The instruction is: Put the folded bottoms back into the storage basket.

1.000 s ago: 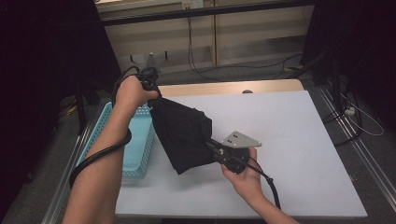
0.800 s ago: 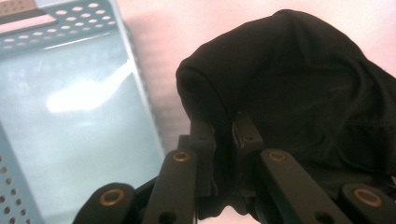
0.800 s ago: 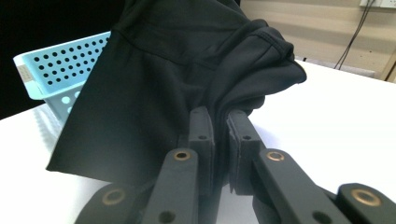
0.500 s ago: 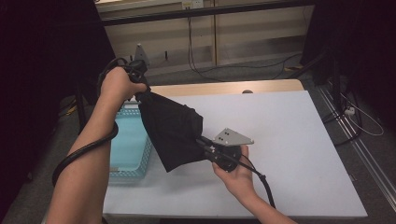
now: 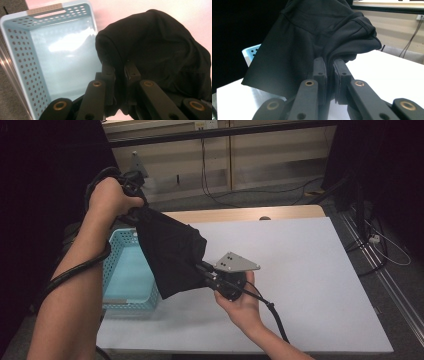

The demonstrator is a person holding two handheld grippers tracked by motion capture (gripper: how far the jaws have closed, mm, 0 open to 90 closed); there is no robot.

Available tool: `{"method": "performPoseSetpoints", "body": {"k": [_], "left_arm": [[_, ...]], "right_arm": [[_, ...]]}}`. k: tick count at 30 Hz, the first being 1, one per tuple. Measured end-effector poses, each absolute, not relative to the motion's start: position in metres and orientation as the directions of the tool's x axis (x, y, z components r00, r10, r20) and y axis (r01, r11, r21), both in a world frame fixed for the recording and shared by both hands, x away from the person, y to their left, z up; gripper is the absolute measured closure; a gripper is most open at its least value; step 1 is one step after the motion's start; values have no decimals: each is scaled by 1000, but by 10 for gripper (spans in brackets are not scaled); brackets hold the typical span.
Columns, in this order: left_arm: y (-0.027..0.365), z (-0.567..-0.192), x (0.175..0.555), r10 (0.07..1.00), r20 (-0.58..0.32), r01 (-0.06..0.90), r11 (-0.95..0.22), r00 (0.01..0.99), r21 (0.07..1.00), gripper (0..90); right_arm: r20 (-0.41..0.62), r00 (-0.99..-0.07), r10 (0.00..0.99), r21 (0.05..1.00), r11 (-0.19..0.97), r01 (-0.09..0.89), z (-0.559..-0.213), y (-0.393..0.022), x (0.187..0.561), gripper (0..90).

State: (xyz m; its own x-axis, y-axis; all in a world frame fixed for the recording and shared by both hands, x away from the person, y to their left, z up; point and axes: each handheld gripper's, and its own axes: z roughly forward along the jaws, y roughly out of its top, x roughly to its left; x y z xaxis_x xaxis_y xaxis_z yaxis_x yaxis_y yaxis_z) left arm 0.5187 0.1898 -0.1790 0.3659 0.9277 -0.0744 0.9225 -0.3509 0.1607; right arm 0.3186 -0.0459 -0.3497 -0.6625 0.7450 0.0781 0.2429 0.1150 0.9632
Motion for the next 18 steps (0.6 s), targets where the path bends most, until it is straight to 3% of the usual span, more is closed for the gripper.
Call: {"method": "performPoseSetpoints", "body": {"k": [18], "left_arm": [[231,-157,521,946,-71,938,-300,316,176,817]], "right_arm": [[93,-712,696,970,99,224,-335,-1,327,827]]}}
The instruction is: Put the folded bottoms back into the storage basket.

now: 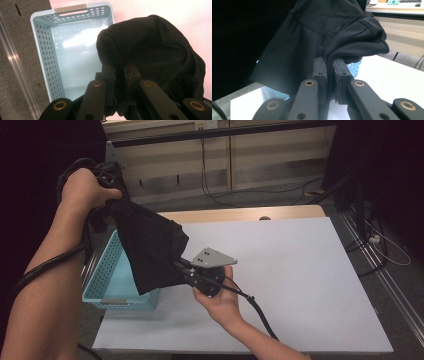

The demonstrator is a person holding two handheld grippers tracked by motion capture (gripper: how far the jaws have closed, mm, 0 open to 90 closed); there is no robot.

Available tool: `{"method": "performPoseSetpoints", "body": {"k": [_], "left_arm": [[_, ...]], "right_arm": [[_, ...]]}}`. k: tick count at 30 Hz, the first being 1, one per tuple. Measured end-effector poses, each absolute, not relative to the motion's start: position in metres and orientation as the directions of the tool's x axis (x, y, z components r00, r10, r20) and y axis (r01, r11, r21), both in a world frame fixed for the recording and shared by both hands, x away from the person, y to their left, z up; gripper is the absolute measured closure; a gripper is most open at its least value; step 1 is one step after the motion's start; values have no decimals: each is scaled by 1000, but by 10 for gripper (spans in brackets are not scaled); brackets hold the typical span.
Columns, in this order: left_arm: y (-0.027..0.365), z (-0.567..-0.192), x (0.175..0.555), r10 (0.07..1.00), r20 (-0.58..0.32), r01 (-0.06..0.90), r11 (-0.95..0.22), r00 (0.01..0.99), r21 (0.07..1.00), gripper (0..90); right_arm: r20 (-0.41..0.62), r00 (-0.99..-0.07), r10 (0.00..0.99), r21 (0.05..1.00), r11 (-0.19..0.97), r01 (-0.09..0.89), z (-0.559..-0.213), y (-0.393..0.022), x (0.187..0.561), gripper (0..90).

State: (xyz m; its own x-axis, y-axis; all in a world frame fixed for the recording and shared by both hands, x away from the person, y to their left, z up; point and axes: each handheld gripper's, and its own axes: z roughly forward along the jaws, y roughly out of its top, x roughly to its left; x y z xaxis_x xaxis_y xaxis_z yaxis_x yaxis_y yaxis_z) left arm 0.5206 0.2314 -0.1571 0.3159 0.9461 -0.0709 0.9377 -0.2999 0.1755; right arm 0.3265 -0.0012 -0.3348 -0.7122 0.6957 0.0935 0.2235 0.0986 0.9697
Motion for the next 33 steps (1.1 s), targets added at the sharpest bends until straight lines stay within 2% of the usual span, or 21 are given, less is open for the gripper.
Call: {"method": "performPoseSetpoints", "body": {"k": [19,23,25,26,28,29,30,33], "left_arm": [[287,-165,528,966,-68,954,-234,250,187,817],[302,-171,535,971,-46,957,-222,234,187,817],[311,-177,541,971,4,946,-234,239,226,808],[315,-184,543,969,49,935,-246,242,257,758],[323,-199,546,960,125,909,-279,252,309,330],[326,-203,545,960,130,907,-278,249,315,287],[328,-208,545,963,114,910,-269,245,315,294],[333,-222,542,965,73,907,-262,253,329,231]], "right_arm": [[107,-762,638,969,105,224,-342,58,335,826],[119,-775,621,969,97,227,-344,76,339,825],[111,-772,626,969,104,223,-347,87,344,815],[95,-773,627,968,121,218,-350,94,348,784],[110,-765,635,955,146,258,-357,103,358,559],[99,-755,649,952,160,262,-359,101,360,524],[73,-753,654,949,185,253,-359,98,361,500],[52,-751,658,938,225,262,-363,85,360,396]]}}
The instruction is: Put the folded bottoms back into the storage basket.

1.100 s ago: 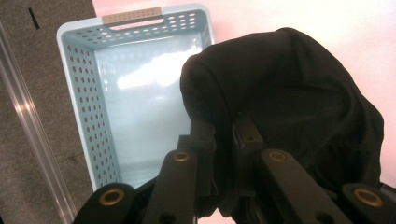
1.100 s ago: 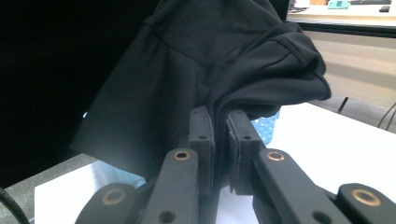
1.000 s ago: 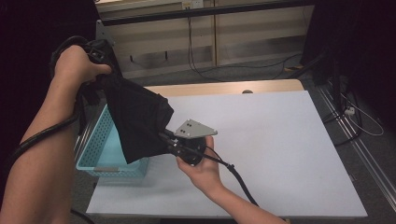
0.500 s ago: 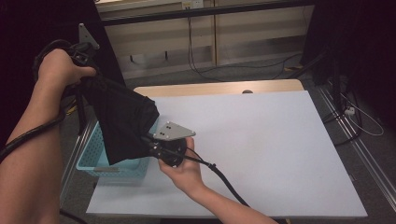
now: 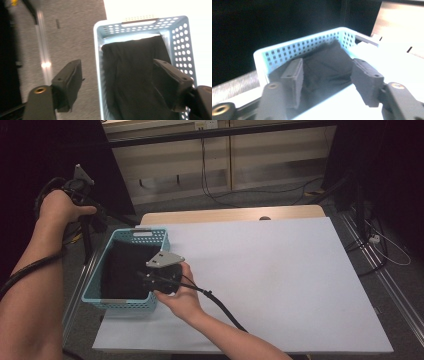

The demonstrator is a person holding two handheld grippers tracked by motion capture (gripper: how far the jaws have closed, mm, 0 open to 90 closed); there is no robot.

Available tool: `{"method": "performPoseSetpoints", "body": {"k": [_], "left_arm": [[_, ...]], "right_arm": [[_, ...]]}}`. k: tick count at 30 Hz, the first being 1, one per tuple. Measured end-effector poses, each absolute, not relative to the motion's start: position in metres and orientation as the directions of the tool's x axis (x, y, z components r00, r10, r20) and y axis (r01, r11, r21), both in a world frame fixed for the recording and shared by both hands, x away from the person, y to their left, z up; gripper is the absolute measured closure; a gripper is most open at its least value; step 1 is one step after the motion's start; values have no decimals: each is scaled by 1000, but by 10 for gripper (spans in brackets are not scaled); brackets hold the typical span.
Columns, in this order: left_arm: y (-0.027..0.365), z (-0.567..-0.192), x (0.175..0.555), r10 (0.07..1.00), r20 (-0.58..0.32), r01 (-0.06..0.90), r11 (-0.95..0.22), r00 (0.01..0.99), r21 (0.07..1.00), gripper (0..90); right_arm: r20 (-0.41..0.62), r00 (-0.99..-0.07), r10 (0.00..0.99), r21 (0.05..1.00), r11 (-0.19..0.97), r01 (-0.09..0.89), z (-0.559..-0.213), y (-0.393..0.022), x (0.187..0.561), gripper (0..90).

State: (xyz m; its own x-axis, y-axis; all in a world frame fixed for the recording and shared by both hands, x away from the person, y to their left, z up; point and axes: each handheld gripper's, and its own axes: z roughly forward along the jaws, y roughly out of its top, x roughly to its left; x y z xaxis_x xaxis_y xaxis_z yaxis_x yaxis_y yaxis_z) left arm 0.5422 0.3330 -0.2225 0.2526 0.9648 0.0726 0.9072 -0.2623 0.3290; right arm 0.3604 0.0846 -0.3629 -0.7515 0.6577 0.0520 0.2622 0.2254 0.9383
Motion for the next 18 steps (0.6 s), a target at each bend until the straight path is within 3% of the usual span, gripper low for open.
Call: {"method": "performPoseSetpoints", "body": {"k": [7,18], "left_arm": [[328,-236,531,961,8,894,-259,276,366,198],[307,-246,520,951,-50,880,-261,305,397,186]], "right_arm": [[28,-758,651,930,262,259,-364,49,355,305],[44,-753,656,933,242,266,-362,5,352,246]]}}
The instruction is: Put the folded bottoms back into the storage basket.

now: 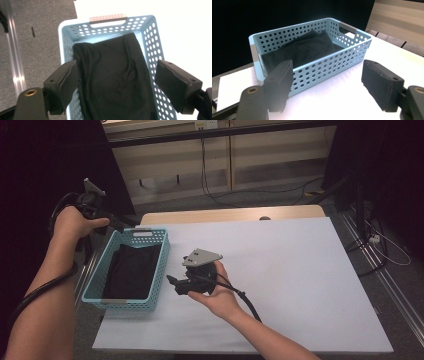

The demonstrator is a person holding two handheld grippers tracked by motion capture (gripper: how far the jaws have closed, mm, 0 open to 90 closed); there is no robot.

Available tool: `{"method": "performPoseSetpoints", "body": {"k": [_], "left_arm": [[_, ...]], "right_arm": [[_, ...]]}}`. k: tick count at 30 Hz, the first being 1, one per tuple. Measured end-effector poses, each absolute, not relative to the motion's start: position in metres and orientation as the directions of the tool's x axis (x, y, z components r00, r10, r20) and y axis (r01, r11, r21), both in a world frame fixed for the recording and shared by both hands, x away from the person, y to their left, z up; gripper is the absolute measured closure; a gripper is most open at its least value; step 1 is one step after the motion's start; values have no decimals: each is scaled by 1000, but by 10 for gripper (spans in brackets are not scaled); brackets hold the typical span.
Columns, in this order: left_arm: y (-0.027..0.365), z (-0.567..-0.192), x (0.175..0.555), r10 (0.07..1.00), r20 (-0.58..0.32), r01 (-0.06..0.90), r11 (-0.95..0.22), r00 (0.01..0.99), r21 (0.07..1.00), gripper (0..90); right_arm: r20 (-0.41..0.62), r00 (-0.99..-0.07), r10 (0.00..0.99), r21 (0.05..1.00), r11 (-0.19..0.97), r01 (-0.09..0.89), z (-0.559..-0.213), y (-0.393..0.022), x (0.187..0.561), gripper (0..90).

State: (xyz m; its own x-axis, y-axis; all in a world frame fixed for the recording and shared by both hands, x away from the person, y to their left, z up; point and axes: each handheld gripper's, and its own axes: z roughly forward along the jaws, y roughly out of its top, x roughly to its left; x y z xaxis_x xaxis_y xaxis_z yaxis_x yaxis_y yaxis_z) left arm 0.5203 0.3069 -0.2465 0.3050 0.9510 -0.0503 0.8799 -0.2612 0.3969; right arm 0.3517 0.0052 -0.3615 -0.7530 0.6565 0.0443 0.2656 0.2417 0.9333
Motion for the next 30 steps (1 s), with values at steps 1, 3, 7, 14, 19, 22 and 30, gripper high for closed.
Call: {"method": "performPoseSetpoints", "body": {"k": [1,3,7,14,19,22,30], "left_arm": [[305,-248,520,949,-53,878,-266,311,397,183],[300,-252,519,946,-65,876,-267,318,402,179],[289,-257,516,934,-75,869,-292,349,400,179],[265,-266,507,908,-100,837,-326,406,439,177],[244,-277,497,879,-123,816,-364,460,449,175],[233,-283,492,859,-128,799,-392,495,457,174],[206,-298,478,804,-170,755,-430,570,495,171]], "right_arm": [[42,-753,657,935,240,261,-362,2,352,243],[42,-750,660,933,243,267,-363,-5,351,233],[48,-741,670,930,241,278,-365,-18,352,226],[54,-739,672,922,250,296,-372,-41,348,209],[62,-721,690,914,250,318,-381,-65,343,208],[64,-711,701,910,252,330,-385,-77,341,208],[73,-685,725,897,252,363,-399,-110,333,201]]}}
